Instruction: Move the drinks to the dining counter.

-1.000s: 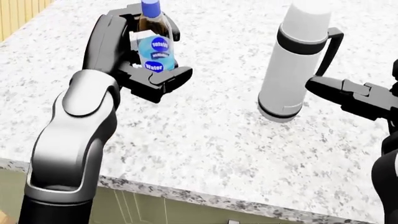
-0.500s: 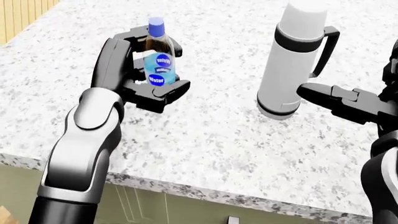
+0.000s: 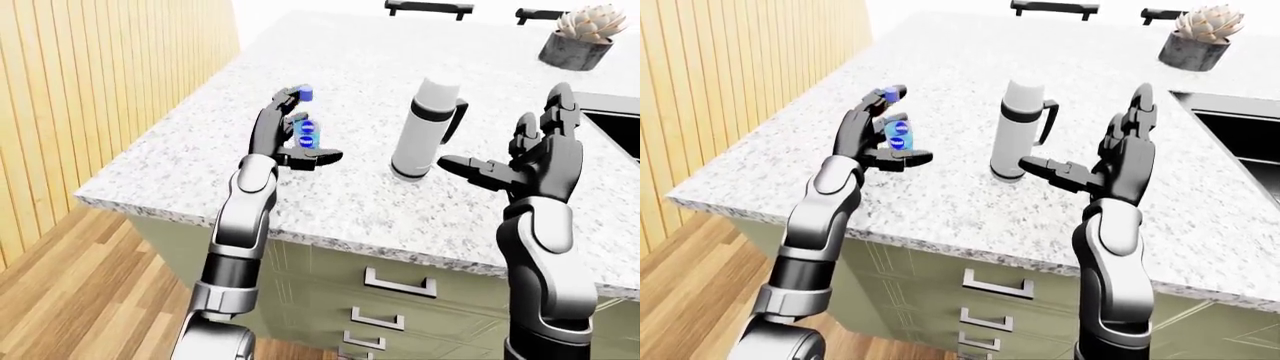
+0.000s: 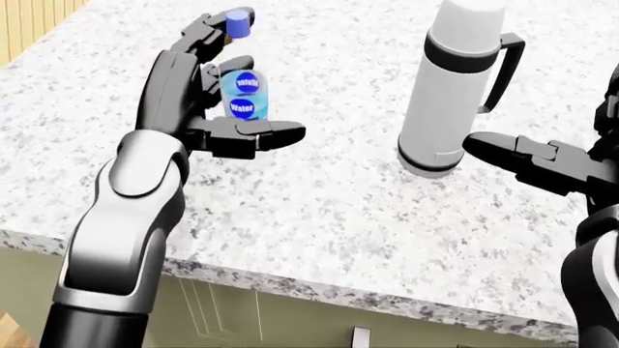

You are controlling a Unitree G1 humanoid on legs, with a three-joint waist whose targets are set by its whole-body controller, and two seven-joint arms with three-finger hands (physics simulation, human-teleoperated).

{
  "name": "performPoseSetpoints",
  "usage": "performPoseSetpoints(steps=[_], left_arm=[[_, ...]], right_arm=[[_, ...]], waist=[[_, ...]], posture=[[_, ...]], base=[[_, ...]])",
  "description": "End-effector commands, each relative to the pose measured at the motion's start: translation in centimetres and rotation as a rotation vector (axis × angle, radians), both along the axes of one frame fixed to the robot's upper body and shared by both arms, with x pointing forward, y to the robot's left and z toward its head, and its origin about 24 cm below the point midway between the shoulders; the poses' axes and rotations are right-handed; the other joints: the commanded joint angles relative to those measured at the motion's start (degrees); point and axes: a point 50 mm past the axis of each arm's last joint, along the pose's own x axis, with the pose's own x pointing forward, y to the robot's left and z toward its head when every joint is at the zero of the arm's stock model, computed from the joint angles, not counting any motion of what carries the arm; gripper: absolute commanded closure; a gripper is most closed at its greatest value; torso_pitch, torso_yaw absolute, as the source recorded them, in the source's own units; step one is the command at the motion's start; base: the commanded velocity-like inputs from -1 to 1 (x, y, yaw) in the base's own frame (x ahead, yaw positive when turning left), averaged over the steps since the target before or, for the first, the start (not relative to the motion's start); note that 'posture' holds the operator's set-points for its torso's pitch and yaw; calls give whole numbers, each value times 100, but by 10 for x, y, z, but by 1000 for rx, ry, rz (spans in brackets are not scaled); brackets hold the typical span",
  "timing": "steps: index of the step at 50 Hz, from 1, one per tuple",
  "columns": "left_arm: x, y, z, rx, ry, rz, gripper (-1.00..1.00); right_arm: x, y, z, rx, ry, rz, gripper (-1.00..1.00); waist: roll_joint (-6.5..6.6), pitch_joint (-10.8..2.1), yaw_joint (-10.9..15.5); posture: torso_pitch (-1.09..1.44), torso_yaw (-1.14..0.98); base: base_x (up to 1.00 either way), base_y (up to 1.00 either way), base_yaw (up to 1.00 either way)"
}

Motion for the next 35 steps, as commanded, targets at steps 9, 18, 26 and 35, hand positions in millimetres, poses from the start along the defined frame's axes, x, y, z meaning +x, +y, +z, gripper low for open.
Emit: performPoseSetpoints(steps=[9, 18, 26, 35], left_arm=[[-15, 9, 32, -6, -119, -2, -87], [-34, 32, 43, -5, -146, 32, -100], [-107, 79, 88, -41, -275, 110, -100], [-141, 92, 106, -33, -333, 128, -100]], right_arm=[[-8, -3, 23, -27, -96, -8, -100], [-19, -11, 34, -31, -114, -27, -100], [-64, -35, 61, -77, -182, -80, -100], [-101, -54, 82, -81, -246, -126, -100]], waist=[[-6, -146, -2], [12, -127, -2], [36, 1, -10], [29, 45, 11]], posture=[[0, 0], [0, 0], [0, 0], [0, 0]], base=[[0, 0, 0], [0, 0, 0], [0, 0, 0], [0, 0, 0]])
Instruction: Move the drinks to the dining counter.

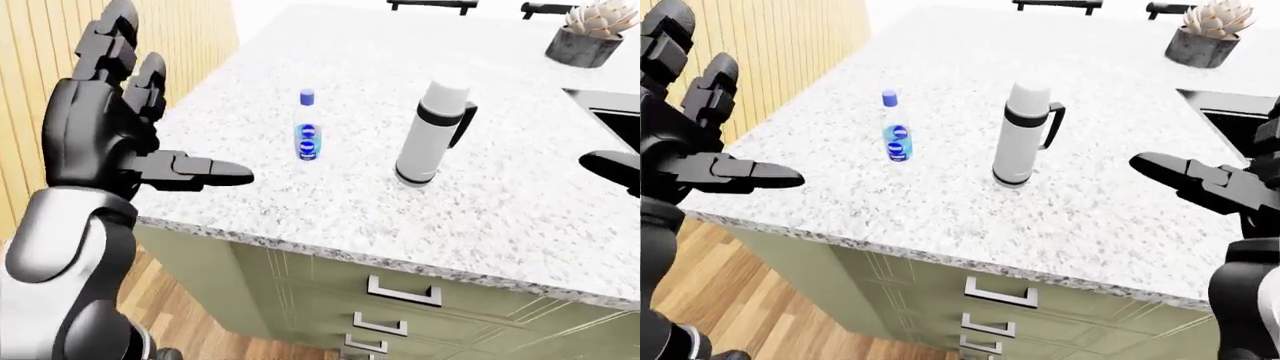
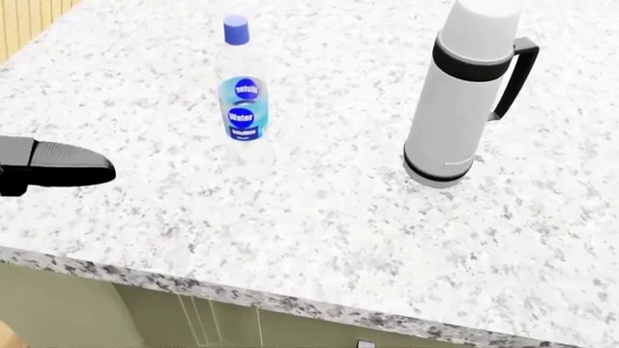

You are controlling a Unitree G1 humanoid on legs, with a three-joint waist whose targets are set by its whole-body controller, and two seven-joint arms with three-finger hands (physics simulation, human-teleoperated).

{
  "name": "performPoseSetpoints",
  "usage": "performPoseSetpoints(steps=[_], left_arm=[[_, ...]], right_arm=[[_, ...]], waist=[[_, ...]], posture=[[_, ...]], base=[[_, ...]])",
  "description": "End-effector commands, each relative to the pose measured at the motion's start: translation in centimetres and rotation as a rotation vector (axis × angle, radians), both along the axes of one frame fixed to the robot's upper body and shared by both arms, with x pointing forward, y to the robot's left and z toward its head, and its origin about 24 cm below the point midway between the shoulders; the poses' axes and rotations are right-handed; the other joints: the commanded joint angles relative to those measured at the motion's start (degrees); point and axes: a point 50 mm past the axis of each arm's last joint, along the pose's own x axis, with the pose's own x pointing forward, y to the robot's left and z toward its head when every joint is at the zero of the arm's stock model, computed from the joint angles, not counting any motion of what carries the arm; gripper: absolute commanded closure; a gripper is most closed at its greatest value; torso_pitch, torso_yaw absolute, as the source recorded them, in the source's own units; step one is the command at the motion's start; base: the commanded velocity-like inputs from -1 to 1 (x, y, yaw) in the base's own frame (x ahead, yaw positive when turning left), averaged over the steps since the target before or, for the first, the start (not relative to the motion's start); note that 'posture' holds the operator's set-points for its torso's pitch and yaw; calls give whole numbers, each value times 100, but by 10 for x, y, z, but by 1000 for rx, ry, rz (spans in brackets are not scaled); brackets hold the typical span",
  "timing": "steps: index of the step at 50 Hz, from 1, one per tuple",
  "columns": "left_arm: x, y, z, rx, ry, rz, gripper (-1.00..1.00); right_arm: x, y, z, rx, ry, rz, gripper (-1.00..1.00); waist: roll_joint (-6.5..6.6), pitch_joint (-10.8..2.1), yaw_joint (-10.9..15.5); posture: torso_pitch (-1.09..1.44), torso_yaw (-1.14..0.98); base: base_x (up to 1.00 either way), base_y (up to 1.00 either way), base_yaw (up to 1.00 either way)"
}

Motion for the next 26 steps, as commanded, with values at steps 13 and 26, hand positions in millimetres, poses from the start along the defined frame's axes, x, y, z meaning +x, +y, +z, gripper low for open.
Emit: performPoseSetpoints(steps=[13, 26], left_arm=[[-58, 32, 35, -29, -168, 72, -100], [-148, 57, 73, -127, -610, 213, -100]], right_arm=[[-69, -18, 42, -30, -180, -64, -100], [-154, -38, 61, -55, -446, -209, -100]], waist=[[29, 23, -7], [117, 205, -56]], posture=[[0, 0], [0, 0]], base=[[0, 0, 0], [0, 0, 0]])
